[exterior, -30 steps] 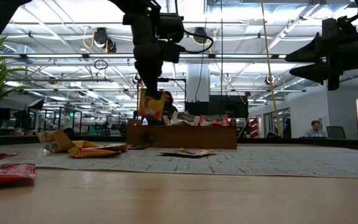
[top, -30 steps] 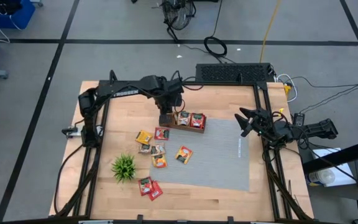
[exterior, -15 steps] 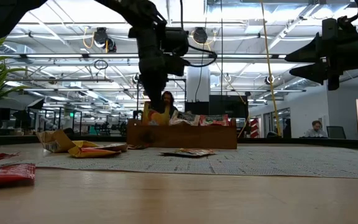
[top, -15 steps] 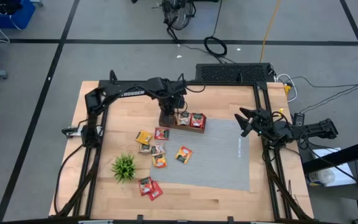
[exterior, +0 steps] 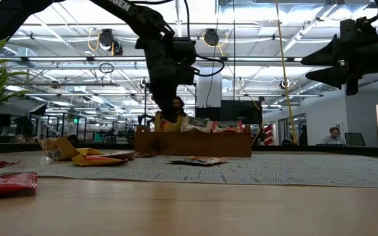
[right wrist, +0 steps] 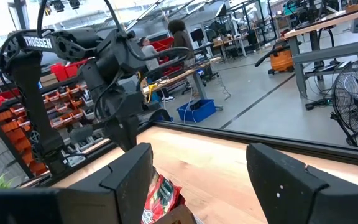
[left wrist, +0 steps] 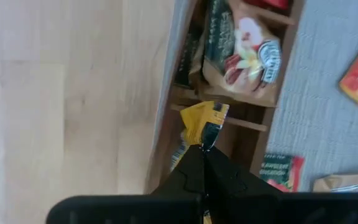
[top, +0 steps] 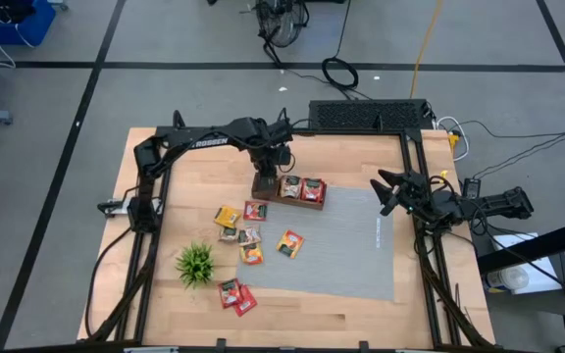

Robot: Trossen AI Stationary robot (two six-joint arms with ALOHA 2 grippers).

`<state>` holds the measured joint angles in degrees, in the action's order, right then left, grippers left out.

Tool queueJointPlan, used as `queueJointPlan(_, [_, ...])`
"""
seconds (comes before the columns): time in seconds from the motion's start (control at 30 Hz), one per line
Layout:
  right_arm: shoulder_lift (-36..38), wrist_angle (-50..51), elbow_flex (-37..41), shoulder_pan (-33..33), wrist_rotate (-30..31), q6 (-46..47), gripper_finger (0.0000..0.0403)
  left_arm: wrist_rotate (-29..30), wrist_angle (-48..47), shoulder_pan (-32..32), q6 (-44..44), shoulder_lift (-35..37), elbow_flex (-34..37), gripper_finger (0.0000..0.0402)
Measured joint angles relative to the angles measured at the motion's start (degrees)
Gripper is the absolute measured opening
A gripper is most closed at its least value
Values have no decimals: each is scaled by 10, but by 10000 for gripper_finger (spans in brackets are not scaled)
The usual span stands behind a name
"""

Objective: Pick & Place Tea
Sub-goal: Put the yellow tea bag into the left section of the wooden organizer

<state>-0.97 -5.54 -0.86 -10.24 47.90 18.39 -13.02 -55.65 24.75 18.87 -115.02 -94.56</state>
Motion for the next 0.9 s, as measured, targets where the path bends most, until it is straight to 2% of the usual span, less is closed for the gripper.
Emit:
queueJointPlan(0.17, [0, 0, 0, 0, 0, 0, 242, -6, 4, 3, -1, 0, 0, 5])
queueJointPlan(0.4, [0, 0, 0, 0, 0, 0, 242, -4, -17, 7, -30, 0, 0, 61])
queueJointPlan(0.63, [0, 0, 0, 0, 0, 0, 242, 72, -30, 7, -50, 0, 0, 122])
queueJointPlan(0.9, [0, 0, 0, 0, 0, 0, 242, 81, -45, -4, -70, 47, -5, 171])
